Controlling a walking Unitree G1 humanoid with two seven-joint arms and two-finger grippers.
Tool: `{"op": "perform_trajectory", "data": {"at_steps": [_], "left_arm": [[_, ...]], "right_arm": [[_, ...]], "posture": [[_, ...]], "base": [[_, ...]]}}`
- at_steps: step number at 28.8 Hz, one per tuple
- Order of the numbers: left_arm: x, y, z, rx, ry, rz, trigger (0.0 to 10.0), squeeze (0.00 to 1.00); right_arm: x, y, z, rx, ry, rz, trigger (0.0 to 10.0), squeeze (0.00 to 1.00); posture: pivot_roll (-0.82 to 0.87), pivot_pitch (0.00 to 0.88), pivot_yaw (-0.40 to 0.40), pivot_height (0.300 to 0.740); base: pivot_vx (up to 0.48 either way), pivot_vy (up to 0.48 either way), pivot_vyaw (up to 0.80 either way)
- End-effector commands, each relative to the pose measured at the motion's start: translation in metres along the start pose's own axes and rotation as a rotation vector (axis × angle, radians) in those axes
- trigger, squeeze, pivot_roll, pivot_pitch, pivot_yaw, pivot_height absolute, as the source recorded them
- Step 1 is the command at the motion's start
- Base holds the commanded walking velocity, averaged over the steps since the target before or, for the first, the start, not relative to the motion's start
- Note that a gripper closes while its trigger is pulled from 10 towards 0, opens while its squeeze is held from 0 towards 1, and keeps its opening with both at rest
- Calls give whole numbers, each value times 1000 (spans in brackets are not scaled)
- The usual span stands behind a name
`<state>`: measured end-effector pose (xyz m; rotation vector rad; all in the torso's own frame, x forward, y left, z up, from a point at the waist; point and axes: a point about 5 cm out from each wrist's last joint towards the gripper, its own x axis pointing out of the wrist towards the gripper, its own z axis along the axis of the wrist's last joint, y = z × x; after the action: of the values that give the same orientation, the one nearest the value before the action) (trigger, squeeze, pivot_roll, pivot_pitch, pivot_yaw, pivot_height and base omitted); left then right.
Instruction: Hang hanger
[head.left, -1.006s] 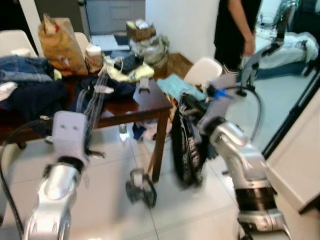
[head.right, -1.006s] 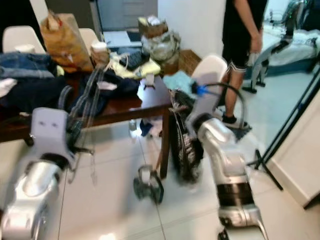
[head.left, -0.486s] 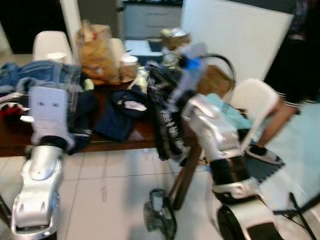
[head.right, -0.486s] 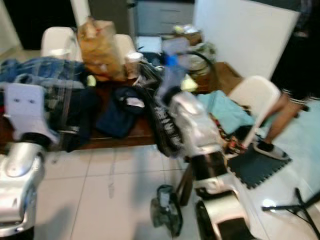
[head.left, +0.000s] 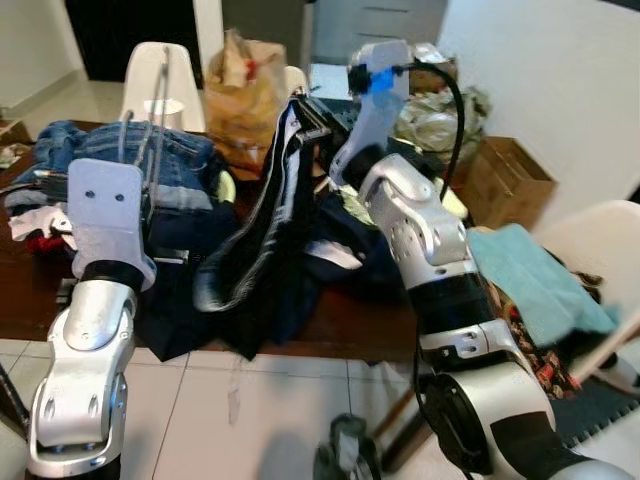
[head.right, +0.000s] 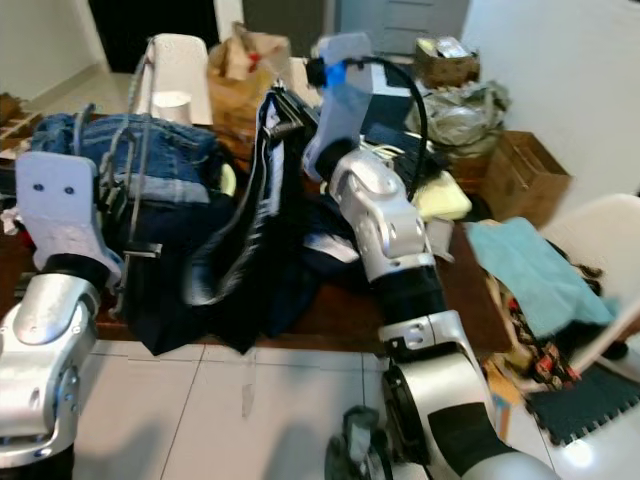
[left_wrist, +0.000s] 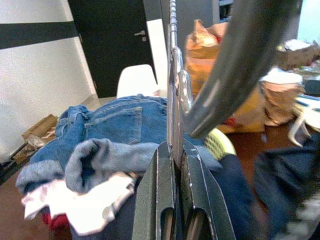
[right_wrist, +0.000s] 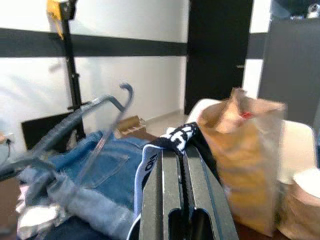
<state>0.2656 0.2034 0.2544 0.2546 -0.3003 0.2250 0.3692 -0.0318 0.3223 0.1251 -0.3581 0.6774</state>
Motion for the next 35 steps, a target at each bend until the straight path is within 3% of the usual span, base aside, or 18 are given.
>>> {"op": "perform_trajectory", "data": {"at_steps": [1,6,8,14,17,19,22,23,27,29,30,31,32,35], "left_arm": [[-1,-5,4,-6,-7,-29,10000,0],[-2,-14,6,-23,-11,-73,10000,0],[-4,-24,8,-41,-24,-136,10000,0],[-5,-28,9,-48,-30,-161,10000,0],[-12,-48,25,-81,-86,-349,10000,0],[-14,-52,28,-85,-97,-391,10000,0],[-14,-50,30,-79,-101,-399,10000,0],[-13,-47,30,-63,-99,-380,10000,0],[-12,-45,29,-57,-97,-375,10000,0],[-10,-41,28,-46,-95,-352,10000,0],[-10,-41,28,-46,-95,-352,10000,0],[-9,-38,28,-42,-94,-338,10000,0],[-7,-35,28,-36,-92,-323,10000,0],[-6,-31,28,-28,-86,-301,10000,0]], "right_arm": [[1,-19,5,-109,9,-140,10000,0],[-3,-43,0,-247,87,-300,10000,0],[-11,-57,-5,-334,147,-377,10000,0],[-14,-62,-5,-376,161,-402,10000,0],[-30,-88,-8,-433,189,-476,10000,0],[-35,-95,-9,-445,203,-491,10000,0],[-40,-99,-15,-434,250,-414,10000,0],[-43,-94,-23,-421,306,-269,10000,0],[-44,-93,-26,-427,325,-227,10000,0],[-57,-86,-47,-499,494,-32,10000,0],[-57,-86,-47,-499,494,-32,10000,0],[-67,-81,-61,-510,595,69,10000,196],[-78,-76,-74,-513,688,166,10000,980],[-86,-68,-84,-491,738,245,10000,1000]], "posture": [[8,0,-73,740],[8,0,-73,740],[5,0,-73,740],[5,0,-73,740],[16,0,-82,740],[16,0,-82,740],[12,0,-82,740],[4,0,-80,740],[4,0,-80,740],[-7,0,-77,740],[-7,0,-77,740],[-10,0,-75,740],[-10,0,-76,740],[-8,0,-77,740]], "base": [[285,0,0],[171,0,0],[0,0,0],[0,0,0],[0,0,0],[0,0,0],[0,0,0],[0,0,0],[0,0,0],[0,0,0],[0,0,0],[0,0,0],[0,0,0],[0,0,0]]}}
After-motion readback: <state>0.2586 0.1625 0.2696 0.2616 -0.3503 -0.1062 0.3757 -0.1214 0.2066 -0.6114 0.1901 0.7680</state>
